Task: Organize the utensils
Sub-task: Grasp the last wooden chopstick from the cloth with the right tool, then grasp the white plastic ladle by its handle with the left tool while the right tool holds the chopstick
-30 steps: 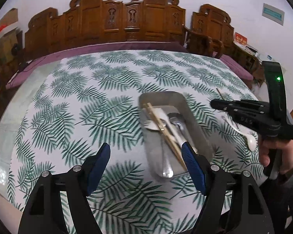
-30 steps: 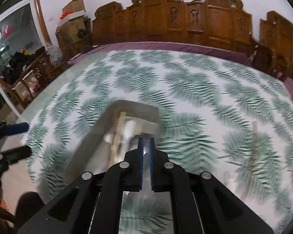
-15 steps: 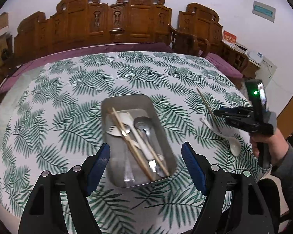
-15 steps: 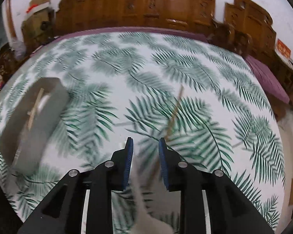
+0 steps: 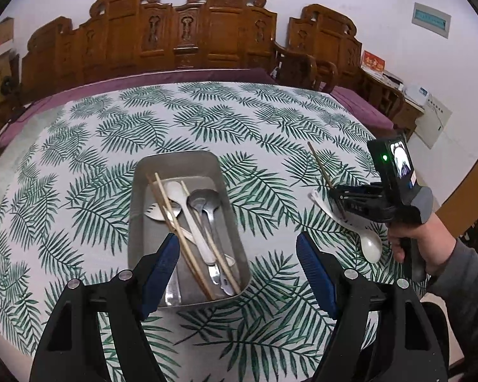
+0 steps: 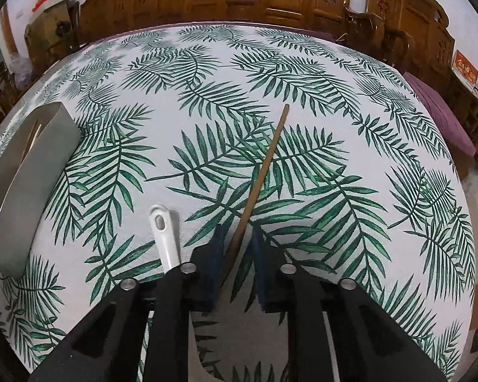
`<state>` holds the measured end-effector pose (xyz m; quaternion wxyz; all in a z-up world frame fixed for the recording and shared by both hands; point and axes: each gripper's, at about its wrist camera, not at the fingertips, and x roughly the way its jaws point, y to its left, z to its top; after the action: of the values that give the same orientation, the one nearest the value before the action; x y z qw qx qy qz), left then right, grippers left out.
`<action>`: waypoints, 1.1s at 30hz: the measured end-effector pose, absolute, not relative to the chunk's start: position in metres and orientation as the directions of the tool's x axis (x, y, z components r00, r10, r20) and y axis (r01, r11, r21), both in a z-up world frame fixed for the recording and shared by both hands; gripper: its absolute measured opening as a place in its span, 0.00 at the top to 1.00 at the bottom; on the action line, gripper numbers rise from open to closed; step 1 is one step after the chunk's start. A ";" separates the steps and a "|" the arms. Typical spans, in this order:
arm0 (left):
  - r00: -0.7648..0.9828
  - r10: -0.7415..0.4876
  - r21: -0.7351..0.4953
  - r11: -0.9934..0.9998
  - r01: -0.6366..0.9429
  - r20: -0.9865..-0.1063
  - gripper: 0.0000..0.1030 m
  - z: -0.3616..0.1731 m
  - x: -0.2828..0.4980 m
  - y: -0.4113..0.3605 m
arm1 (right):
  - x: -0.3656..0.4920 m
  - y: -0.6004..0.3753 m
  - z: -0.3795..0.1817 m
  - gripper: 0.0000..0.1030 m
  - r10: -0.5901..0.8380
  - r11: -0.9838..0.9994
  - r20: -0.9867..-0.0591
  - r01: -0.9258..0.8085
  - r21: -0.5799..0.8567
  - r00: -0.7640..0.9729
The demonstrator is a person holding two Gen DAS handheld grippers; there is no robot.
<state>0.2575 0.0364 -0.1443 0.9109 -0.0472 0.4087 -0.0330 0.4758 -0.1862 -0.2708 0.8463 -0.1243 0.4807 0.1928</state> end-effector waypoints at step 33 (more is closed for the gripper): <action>0.581 -0.168 -0.054 0.977 0.208 -0.796 0.30 -0.185 0.307 -0.107 | 0.364 -0.335 -0.221 0.95 0.247 0.932 -0.812 -0.360 0.050 0.528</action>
<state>0.3074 -0.1072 -0.1846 0.8888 0.0225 0.4453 -0.1059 0.3644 -0.3355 -0.2215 0.8719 -0.0620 0.4535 0.1740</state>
